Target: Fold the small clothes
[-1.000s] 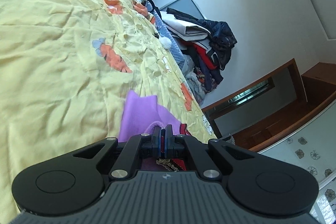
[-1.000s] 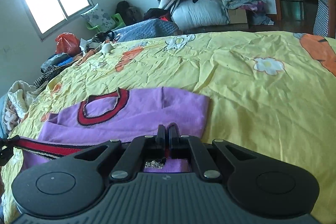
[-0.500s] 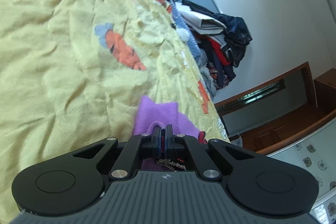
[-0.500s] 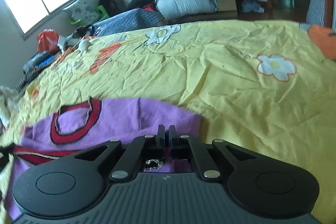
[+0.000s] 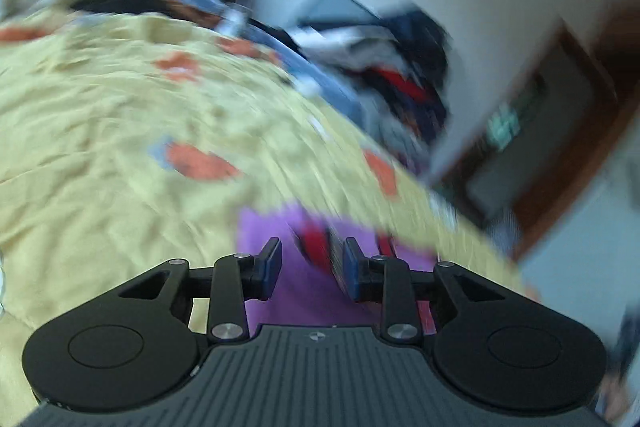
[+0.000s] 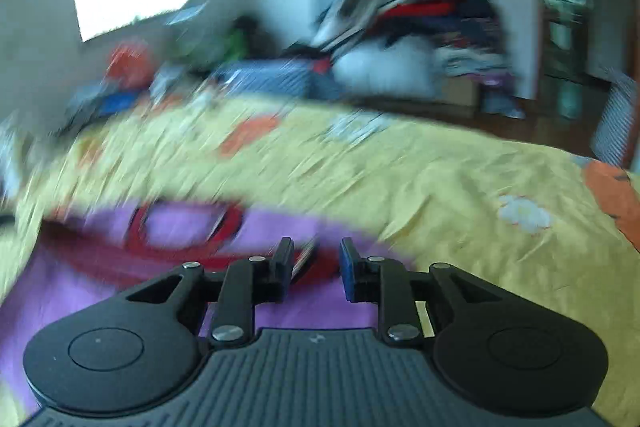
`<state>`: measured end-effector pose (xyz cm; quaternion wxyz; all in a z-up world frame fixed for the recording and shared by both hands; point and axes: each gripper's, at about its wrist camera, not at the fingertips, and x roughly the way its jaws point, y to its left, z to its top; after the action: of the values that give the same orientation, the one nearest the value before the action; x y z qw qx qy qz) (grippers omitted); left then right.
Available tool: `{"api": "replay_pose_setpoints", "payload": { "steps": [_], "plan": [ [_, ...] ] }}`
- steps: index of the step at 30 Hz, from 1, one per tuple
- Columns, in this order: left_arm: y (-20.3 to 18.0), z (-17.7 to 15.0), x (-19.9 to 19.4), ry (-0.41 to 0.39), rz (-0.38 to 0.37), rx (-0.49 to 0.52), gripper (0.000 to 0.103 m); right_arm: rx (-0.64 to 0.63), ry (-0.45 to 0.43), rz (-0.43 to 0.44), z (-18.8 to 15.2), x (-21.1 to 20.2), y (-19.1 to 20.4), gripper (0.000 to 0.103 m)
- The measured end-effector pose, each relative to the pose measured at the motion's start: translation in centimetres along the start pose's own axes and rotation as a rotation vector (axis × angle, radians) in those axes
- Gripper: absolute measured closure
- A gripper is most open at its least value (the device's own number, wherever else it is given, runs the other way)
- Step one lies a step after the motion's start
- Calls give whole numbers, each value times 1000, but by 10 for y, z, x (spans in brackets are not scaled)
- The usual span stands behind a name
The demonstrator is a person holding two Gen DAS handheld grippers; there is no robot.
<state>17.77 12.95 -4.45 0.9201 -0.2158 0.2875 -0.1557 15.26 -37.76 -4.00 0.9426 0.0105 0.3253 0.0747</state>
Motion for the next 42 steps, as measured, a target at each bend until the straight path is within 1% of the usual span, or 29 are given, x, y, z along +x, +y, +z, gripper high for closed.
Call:
{"api": "replay_pose_setpoints", "payload": {
  "steps": [1,2,4,6,7,9,10,11,12,13,15,16,18,19,20,21,23,25,27,30,31,32,33,34,35,36,37,39,42],
  "plan": [
    [-12,-8,3,26,2,57,71,-67,36,-37,-5,8,11,79],
    [-22,-17,8,56,-4,107,71,-99,63,-35,-8,17,17,79],
    [-37,-31,23,95,3,184,71,-68,96,-10,-7,37,17,79],
    [-44,-38,44,138,19,219,70,-61,118,-28,-2,57,15,79],
    [-44,-41,53,140,35,227,68,-46,100,-44,4,64,13,79],
    [-40,-34,72,109,71,231,63,18,91,-20,16,76,6,79],
    [-35,-28,80,96,88,211,56,46,101,-26,23,83,2,79],
    [-30,-19,88,80,111,191,51,66,105,-52,29,87,-4,79],
    [-26,-10,95,71,126,175,49,82,105,-76,33,91,-8,79],
    [-19,-1,100,58,157,158,46,104,112,-91,36,93,-12,79],
    [-14,15,98,34,242,132,44,150,141,-105,40,93,-20,78],
    [-9,22,91,18,245,109,42,160,140,-92,39,87,-19,74],
    [-4,26,69,-5,226,57,40,134,122,-77,33,71,-12,24],
    [-7,24,56,-3,208,53,35,111,86,-90,29,61,-3,0],
    [-11,20,49,4,180,68,24,72,30,-93,24,50,6,0],
    [-21,12,40,12,155,90,18,37,7,-95,19,41,15,0],
    [-42,-8,28,18,113,131,11,-3,-30,-96,5,28,34,0],
    [-65,-28,31,34,72,158,8,-11,-28,-47,-1,29,48,0],
    [-88,-47,44,45,107,214,6,-27,9,-29,-4,41,63,0],
    [-107,-70,69,62,253,298,6,-7,88,48,-5,62,78,0],
    [-108,-77,79,90,315,318,6,-26,117,30,-6,70,84,0],
    [-104,-83,88,107,375,338,0,-67,121,-33,-11,75,89,0],
    [-99,-87,90,84,394,344,0,-102,103,-77,-13,79,90,0],
    [-93,-83,88,85,383,307,0,-91,86,-76,-13,82,84,0],
    [-89,-79,87,91,402,286,0,-19,104,-59,-11,86,71,0],
    [-84,-76,87,97,410,280,0,1,107,-79,-8,87,65,0],
    [-81,-74,87,103,411,289,0,-7,104,-104,-6,88,64,0],
    [-81,-70,83,131,418,299,0,13,109,-103,-3,90,62,0],
    [-88,-63,67,133,378,238,0,18,86,-128,-1,77,73,0]
  ]
}}
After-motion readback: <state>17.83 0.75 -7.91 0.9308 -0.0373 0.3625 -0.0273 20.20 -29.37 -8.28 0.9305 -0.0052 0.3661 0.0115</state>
